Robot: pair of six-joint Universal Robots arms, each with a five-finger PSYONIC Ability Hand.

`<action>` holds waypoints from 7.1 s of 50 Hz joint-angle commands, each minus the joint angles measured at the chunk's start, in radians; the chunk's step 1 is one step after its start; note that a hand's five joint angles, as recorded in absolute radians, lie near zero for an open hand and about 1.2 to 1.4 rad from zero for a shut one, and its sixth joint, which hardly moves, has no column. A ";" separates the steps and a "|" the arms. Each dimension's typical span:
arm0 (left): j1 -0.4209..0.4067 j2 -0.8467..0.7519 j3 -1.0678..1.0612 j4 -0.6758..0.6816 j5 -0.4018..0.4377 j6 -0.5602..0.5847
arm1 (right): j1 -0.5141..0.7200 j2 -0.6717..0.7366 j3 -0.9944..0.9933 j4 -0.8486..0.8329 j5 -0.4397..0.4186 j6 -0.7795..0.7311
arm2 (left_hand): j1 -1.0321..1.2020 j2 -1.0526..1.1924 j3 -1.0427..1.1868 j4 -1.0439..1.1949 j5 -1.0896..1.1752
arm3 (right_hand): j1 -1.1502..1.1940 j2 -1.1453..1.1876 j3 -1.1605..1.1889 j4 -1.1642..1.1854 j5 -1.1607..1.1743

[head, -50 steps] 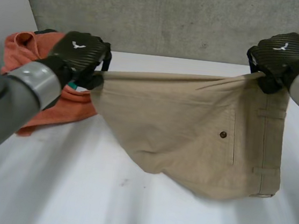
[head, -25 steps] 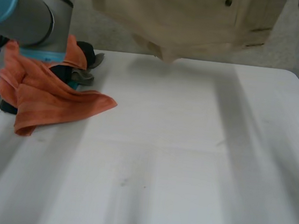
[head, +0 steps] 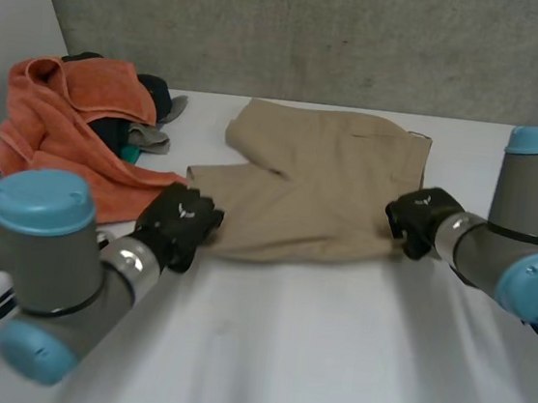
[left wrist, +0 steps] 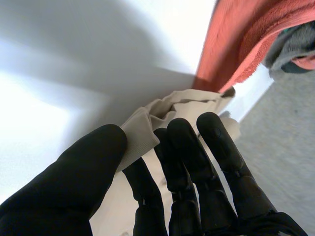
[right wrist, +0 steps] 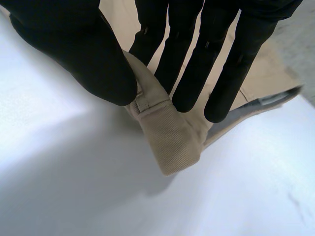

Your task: Fold the laundry.

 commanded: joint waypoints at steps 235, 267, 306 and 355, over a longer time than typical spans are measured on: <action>-0.174 0.120 0.467 -0.296 0.490 -0.540 | -0.423 0.552 -0.850 -0.219 0.222 0.522 | -0.936 -0.990 -0.986 -0.993 -0.965 | 0.278 0.225 0.206 0.199 0.217; -0.146 0.193 0.528 -0.281 0.226 -0.581 | -0.478 0.067 -0.554 -0.260 0.131 0.422 | -0.930 -0.984 -0.980 -0.987 -0.959 | -0.944 -0.997 -1.015 -1.023 -1.004; 0.503 -0.503 0.777 0.236 0.017 -0.049 | -0.032 -0.427 0.678 -0.476 -0.197 -0.007 | 0.231 0.177 0.181 0.173 0.201 | -0.944 -0.997 -1.015 -1.023 -1.004; -0.116 0.161 0.205 -0.081 0.033 -0.529 | -0.130 -0.519 0.557 -0.314 -0.107 0.089 | -0.933 -0.987 -0.983 -0.990 -0.962 | -0.944 -0.997 -1.015 -1.023 -1.004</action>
